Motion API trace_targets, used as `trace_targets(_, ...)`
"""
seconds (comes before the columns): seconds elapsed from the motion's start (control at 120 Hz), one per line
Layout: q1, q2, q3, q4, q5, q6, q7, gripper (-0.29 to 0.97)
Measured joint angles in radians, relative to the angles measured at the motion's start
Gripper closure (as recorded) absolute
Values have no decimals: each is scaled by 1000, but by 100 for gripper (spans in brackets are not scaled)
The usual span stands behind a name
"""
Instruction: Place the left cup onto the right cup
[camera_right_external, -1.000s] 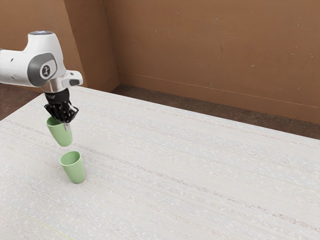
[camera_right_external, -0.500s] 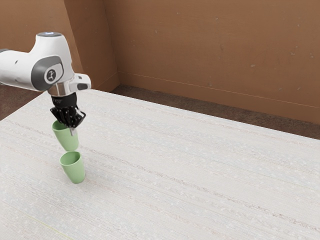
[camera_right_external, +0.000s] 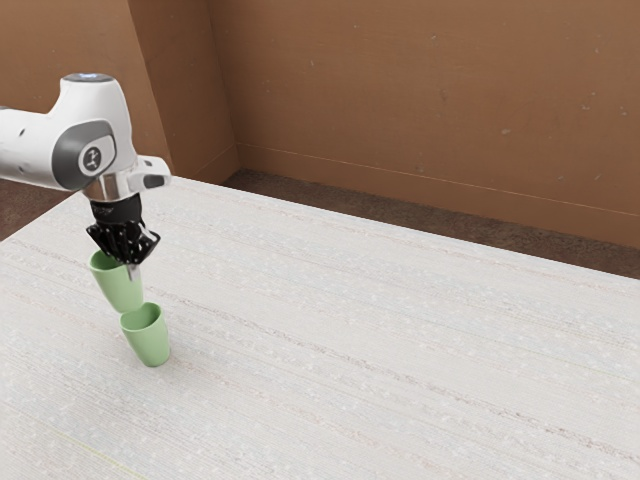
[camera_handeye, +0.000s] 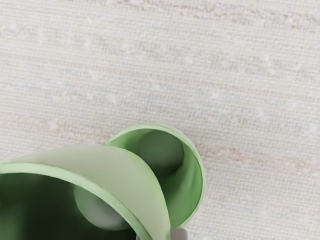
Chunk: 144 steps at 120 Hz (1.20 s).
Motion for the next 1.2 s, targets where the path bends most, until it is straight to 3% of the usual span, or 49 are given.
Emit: trace_targets(1.2,3,84,-26,1,1,59,-47,79)
